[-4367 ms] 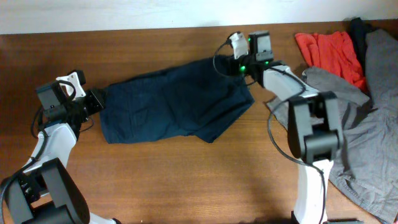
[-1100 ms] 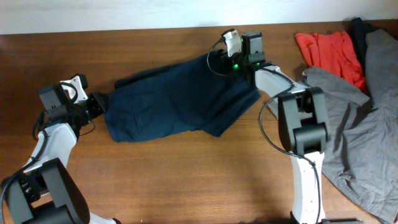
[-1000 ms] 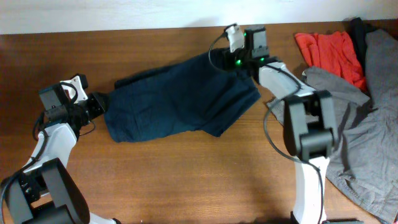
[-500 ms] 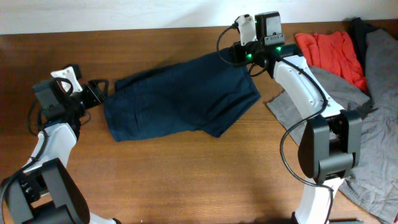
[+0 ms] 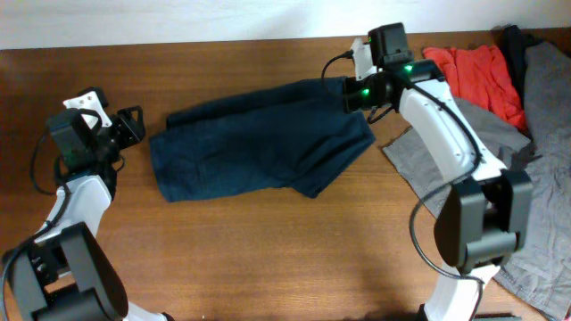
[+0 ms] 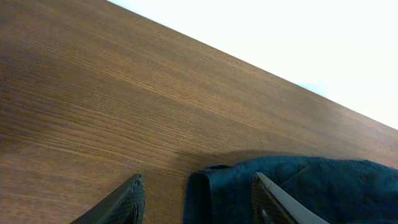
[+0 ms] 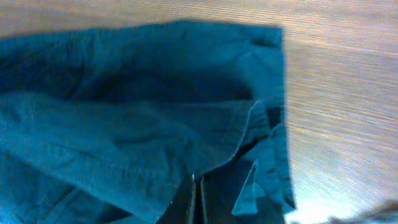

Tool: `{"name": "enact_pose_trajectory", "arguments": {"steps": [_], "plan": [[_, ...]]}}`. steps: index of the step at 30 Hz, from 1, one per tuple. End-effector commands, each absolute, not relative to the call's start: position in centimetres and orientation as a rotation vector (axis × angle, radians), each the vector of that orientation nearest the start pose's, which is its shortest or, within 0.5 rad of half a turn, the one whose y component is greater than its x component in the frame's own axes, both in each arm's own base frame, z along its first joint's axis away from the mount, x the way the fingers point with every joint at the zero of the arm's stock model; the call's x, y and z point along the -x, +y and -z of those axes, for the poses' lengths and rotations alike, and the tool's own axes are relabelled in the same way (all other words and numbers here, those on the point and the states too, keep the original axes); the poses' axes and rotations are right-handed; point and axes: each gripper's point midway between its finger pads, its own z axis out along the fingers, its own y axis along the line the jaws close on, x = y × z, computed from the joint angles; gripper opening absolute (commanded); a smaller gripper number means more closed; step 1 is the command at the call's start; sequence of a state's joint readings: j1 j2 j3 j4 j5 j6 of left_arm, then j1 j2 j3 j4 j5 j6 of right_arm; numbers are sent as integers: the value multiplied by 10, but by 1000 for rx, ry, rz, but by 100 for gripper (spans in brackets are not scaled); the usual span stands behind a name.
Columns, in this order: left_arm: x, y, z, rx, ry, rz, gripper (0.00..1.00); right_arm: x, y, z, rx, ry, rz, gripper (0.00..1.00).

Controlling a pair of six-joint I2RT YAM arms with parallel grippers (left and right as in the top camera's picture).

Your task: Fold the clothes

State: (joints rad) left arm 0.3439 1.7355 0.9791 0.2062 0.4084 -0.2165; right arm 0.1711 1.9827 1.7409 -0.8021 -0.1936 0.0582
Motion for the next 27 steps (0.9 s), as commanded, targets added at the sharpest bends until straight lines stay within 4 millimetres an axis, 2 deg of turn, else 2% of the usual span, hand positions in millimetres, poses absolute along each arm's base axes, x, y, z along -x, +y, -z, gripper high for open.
{"name": "enact_pose_trajectory", "arguments": {"steps": [1,3,9,14,18,21,24,27], "plan": [[-483,90,-116,330,2080,359,55,-485,80,-177,35,2574,-158,4],[-485,84,-111,317,2088,368,55,-481,69,-177,-40,2588,-95,4],[-492,61,-100,274,2107,390,55,-476,65,-174,-46,2613,-64,4],[-492,65,-96,297,2116,349,55,-465,63,-169,-73,2660,-60,4],[-493,49,-102,266,2104,477,54,-449,61,-161,-79,2732,-47,4],[-496,38,-110,263,2090,541,53,-448,53,-160,-93,2736,16,4],[-503,21,-119,215,2076,552,50,-451,40,-162,-114,2712,118,4],[-513,20,-128,212,2033,479,50,-450,39,-162,-115,2714,127,4]]}}
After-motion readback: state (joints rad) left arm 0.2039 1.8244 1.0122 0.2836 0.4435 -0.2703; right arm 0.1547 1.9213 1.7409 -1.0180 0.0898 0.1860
